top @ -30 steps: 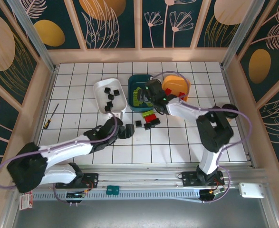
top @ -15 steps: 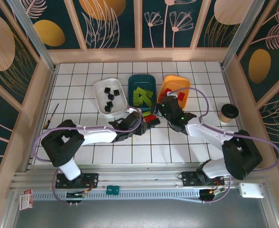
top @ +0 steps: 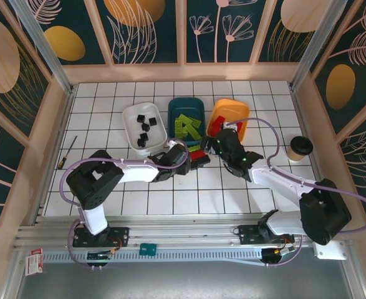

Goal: Sort the legos into containers by color
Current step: Pick up the lego from the center of the table.

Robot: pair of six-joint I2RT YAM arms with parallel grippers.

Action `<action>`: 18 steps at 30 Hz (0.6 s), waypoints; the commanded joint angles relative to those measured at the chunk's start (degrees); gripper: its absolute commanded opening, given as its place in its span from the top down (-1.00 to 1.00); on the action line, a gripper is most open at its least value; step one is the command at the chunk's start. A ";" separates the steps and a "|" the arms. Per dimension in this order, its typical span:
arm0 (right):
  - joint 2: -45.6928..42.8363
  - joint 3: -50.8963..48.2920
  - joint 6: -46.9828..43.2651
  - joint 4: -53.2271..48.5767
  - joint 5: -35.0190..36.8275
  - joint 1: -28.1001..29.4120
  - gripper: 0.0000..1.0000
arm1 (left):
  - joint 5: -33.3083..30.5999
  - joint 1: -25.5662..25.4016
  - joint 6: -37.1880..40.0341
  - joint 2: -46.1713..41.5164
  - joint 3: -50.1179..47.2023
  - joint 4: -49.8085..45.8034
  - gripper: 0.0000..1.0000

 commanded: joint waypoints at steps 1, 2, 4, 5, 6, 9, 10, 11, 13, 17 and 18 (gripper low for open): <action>-1.29 -0.74 0.63 -0.05 1.97 0.39 -0.71 | -0.15 0.53 -0.36 1.41 0.86 1.62 0.18; -1.39 -0.87 0.64 0.10 2.04 0.37 -0.71 | -0.14 0.55 -0.27 1.16 0.77 1.72 0.26; -1.41 -0.91 0.79 -0.13 2.33 0.37 -0.71 | -0.23 0.75 -0.25 0.40 0.61 1.56 0.42; -1.64 -1.04 0.81 -0.27 2.51 0.36 -0.71 | -0.39 0.73 -0.40 -0.33 0.46 1.14 0.47; -1.83 -1.17 0.81 -0.28 2.54 0.39 -0.71 | -0.40 0.76 -0.46 -1.76 0.02 0.94 0.50; -2.75 -1.65 0.98 -0.53 2.58 0.30 -0.71 | -1.25 1.08 -1.22 -8.01 -2.36 0.37 0.52; -3.04 -1.91 1.06 -0.64 2.43 0.38 -0.71 | -1.48 1.63 -1.41 -10.15 -3.13 0.12 0.53; -3.45 -2.15 1.07 -0.62 2.24 0.41 -0.71 | -1.93 2.34 -1.60 -12.53 -3.97 -0.21 0.53; -3.99 -2.49 1.31 -0.52 1.88 0.45 -0.71 | -2.24 5.19 -1.81 -16.83 -5.29 -1.20 0.54; -4.08 -3.02 1.69 -0.58 1.56 0.78 -0.71 | -2.10 12.66 -1.09 -21.24 -5.56 -3.46 0.51; -4.12 -3.24 1.69 -0.52 1.52 0.97 -0.71 | -1.46 14.72 -1.14 -21.26 -5.46 -3.46 0.51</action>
